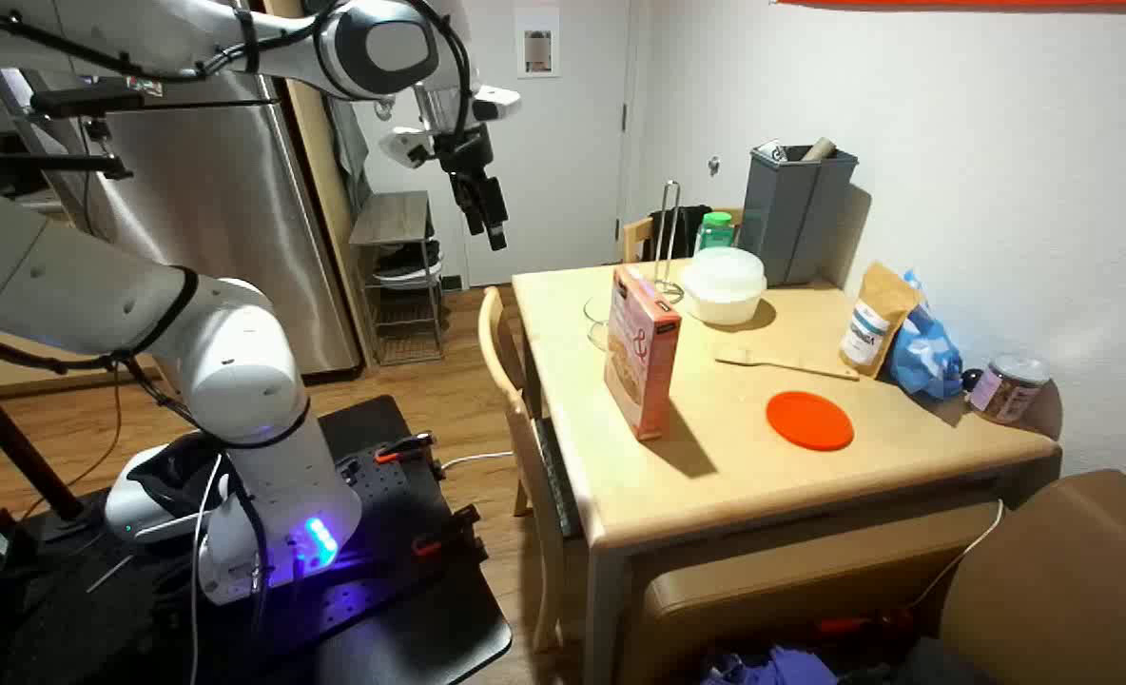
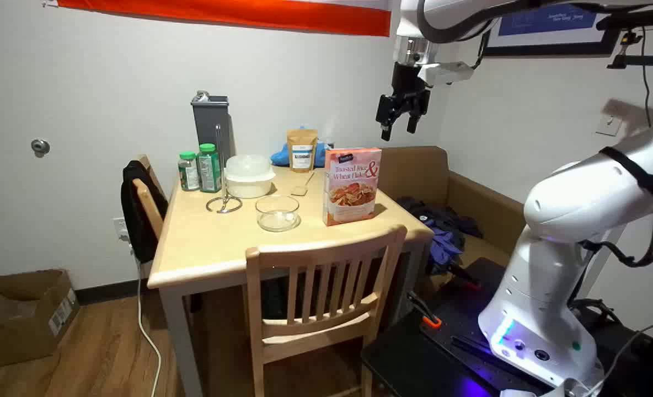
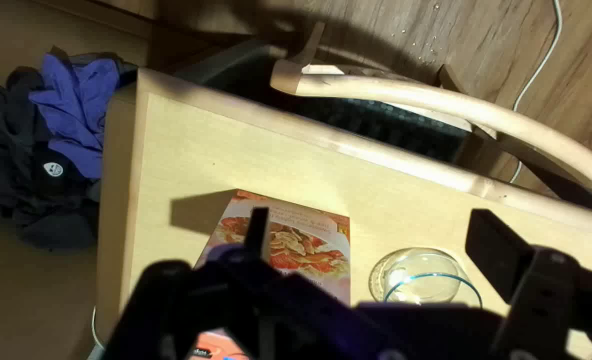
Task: Pour some cereal into the clear bowl
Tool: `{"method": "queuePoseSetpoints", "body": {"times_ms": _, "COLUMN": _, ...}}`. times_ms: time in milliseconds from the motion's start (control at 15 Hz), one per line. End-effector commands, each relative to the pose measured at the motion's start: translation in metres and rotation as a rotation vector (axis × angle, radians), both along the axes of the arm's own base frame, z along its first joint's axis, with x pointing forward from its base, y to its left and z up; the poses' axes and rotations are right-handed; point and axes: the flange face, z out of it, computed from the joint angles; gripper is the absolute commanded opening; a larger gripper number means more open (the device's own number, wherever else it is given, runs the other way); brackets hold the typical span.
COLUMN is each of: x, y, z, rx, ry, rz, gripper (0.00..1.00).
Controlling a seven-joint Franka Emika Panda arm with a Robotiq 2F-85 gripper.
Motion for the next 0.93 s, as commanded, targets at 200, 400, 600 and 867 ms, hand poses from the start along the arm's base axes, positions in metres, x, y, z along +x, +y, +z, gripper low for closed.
{"method": "queuePoseSetpoints", "body": {"times_ms": 200, "x": 0.001, "y": -0.015, "z": 0.007, "rx": 0.031, "ry": -0.035, "rz": 0.125, "gripper": 1.0}}
{"method": "queuePoseSetpoints", "body": {"times_ms": 400, "x": 0.005, "y": -0.042, "z": 0.015, "rx": 0.013, "ry": -0.06, "rz": 0.286, "gripper": 1.0}}
{"method": "queuePoseSetpoints", "body": {"times_ms": 600, "x": 0.01, "y": -0.077, "z": 0.013, "rx": 0.02, "ry": -0.071, "rz": 0.455, "gripper": 1.0}}
{"method": "queuePoseSetpoints", "body": {"times_ms": 867, "x": 0.014, "y": -0.121, "z": 0.008, "rx": 0.104, "ry": -0.126, "rz": 0.652, "gripper": 1.0}}
